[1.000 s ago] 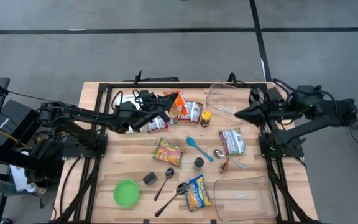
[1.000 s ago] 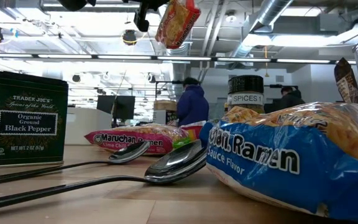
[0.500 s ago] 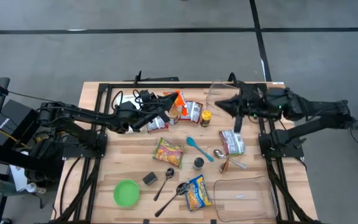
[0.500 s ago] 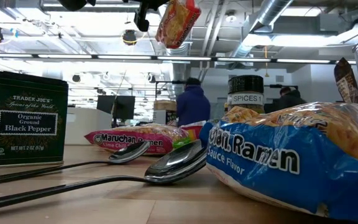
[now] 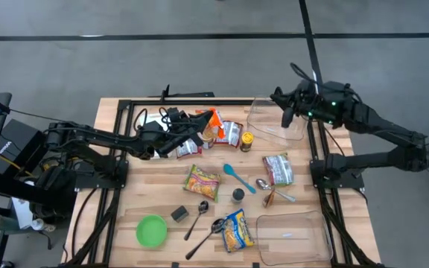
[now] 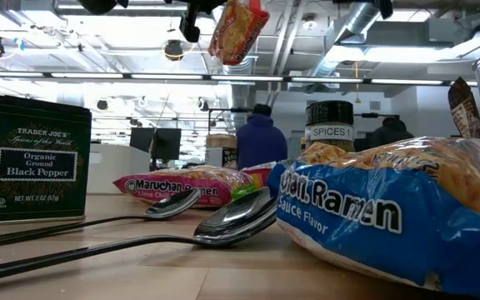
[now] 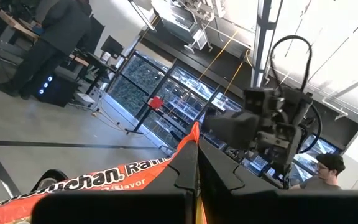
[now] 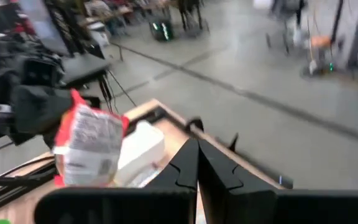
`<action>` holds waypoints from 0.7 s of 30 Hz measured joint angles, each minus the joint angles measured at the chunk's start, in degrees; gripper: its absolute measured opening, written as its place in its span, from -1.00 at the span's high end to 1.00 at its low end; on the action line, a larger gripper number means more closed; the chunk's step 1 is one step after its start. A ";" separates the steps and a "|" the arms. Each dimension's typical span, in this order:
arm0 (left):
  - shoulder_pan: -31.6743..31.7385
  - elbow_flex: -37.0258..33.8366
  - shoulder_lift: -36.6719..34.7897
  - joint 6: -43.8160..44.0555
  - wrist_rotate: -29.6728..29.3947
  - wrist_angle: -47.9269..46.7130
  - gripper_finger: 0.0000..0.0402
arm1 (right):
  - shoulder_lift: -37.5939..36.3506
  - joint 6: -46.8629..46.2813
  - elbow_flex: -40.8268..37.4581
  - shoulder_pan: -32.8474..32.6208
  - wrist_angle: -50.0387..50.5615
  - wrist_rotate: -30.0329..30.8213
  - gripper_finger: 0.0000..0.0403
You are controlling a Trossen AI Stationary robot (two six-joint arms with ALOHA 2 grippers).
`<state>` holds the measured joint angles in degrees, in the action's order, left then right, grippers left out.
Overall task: Pick & Place Food Item
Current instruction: Put the orange noodle pack into the top transparent bin
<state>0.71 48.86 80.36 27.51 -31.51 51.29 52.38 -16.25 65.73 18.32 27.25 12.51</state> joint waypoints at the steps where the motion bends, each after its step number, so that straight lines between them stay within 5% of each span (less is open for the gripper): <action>1: 0.24 0.00 0.00 -0.01 -0.04 0.00 1.00 | 0.07 -1.72 0.00 0.27 1.52 -0.02 1.00; 10: 3.58 0.00 -0.02 0.00 -0.65 -1.05 1.00 | 4.50 -9.31 0.00 -5.22 6.41 -0.06 1.00; 21: 4.20 -0.02 2.51 1.83 -0.63 -4.48 1.00 | 14.24 -9.33 0.00 -10.53 -0.71 -0.68 1.00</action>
<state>4.91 48.84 82.87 29.34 -32.14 46.81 66.62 -25.58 65.73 7.79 26.53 11.84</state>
